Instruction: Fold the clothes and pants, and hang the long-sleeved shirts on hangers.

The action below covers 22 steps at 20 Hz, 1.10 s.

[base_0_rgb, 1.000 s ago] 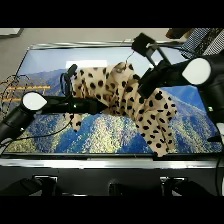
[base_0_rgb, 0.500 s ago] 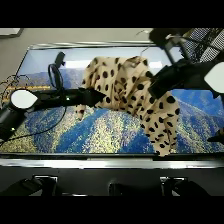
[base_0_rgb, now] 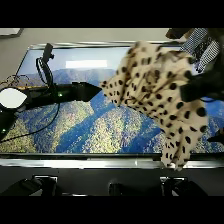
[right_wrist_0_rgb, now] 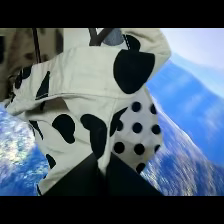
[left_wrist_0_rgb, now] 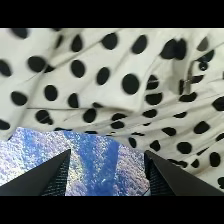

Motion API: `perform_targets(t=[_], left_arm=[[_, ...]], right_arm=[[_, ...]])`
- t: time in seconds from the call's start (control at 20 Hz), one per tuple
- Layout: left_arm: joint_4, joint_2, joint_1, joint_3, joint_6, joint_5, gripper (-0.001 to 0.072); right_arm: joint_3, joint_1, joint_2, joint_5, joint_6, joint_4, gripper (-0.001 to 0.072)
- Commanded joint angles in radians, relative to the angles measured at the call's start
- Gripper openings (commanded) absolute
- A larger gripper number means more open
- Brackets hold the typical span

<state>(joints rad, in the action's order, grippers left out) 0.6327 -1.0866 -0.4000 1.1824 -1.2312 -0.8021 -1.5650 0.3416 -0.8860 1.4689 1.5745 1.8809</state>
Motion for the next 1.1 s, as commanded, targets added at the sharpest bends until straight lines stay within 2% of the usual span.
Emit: perform_targets(t=[0.0,0.35,0.45,0.8,1.05], left_arm=[[0.0,0.002,0.001,0.001,-0.008,-0.029,0.0534],[0.0,0.002,0.001,0.001,-0.012,-0.094,0.0534],[0.0,0.001,0.001,0.001,-0.011,-0.098,0.0534],[0.0,0.001,0.002,0.001,-0.011,-0.098,0.0533],[0.001,-0.009,0.001,0.001,-0.011,-0.098,0.0533]], right_arm=[[0.0,0.0,0.057,0.077,0.301,0.297,0.0013],[-0.01,-0.011,-0.074,0.066,0.591,0.696,0.0012],[-0.064,-0.122,-0.141,0.046,0.633,0.652,0.0012],[-0.385,-0.587,-0.325,-0.175,0.616,0.331,0.0012],[-0.469,-0.691,-0.43,-0.355,0.596,0.305,0.0012]])
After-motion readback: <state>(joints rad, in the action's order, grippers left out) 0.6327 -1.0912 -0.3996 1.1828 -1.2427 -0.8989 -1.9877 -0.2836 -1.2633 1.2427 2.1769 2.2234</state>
